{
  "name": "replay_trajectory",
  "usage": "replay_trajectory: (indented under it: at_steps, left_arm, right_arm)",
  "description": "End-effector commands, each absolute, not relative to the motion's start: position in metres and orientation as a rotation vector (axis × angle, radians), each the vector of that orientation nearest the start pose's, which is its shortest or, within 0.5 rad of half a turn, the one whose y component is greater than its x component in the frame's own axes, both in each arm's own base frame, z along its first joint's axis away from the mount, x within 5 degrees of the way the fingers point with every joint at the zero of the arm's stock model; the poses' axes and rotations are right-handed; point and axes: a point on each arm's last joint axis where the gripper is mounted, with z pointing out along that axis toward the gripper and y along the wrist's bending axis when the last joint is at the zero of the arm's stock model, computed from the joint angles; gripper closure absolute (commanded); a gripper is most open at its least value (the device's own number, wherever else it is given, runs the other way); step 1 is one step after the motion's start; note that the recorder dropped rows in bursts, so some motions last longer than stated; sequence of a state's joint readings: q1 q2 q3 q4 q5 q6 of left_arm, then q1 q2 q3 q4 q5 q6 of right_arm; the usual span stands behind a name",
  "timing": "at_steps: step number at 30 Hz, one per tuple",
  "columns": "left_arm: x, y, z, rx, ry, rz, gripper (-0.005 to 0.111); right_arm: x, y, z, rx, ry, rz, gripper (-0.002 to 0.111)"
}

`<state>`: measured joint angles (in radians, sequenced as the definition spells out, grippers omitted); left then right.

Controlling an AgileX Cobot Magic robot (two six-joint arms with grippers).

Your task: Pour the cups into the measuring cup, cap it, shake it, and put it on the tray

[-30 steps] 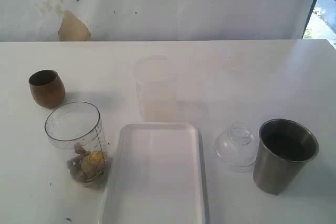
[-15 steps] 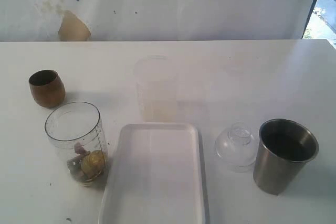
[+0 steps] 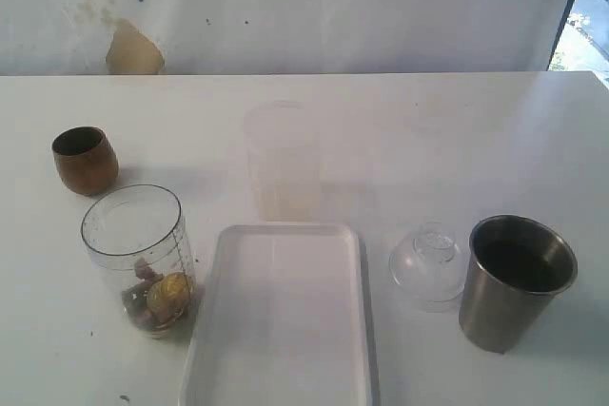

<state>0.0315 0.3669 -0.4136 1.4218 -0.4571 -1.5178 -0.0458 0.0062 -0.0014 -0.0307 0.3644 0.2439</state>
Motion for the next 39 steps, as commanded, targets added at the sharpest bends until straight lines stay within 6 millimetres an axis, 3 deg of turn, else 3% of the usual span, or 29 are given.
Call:
replay_trajectory:
  at_steps: [1, 12, 16, 23, 28, 32, 39]
  left_arm:
    - [0.076, -0.037, 0.332, 0.279, 1.364, -0.380, 0.107]
    - [0.076, -0.038, 0.331, 0.286, 1.366, -0.388, 0.107]
    - [0.079, -0.033, 0.323, 0.155, 1.372, -0.456, 0.107]
    - [0.062, -0.022, 0.325, 0.012, 1.112, -0.459, 0.107]
    - [0.047, -0.007, 0.311, -0.142, 1.009, -0.391, 0.107]
    - [0.041, 0.002, 0.292, -0.194, 1.107, -0.235, 0.107]
    - [0.046, 0.001, 0.260, -0.094, 1.349, -0.060, 0.107]
  right_arm:
    - [0.053, -0.003, 0.182, 0.238, 1.820, 0.107, 0.108]
    - [0.053, -0.003, 0.182, 0.238, 1.820, 0.107, 0.108]
    - [0.053, -0.003, 0.182, 0.238, 1.820, 0.107, 0.108]
    - [0.053, -0.003, 0.182, 0.237, 1.821, 0.105, 0.108]
    - [0.053, -0.003, 0.182, 0.237, 1.821, 0.105, 0.108]
    - [0.053, -0.003, 0.182, 0.237, 1.821, 0.105, 0.108]
    - [0.053, -0.003, 0.182, 0.237, 1.821, 0.105, 0.108]
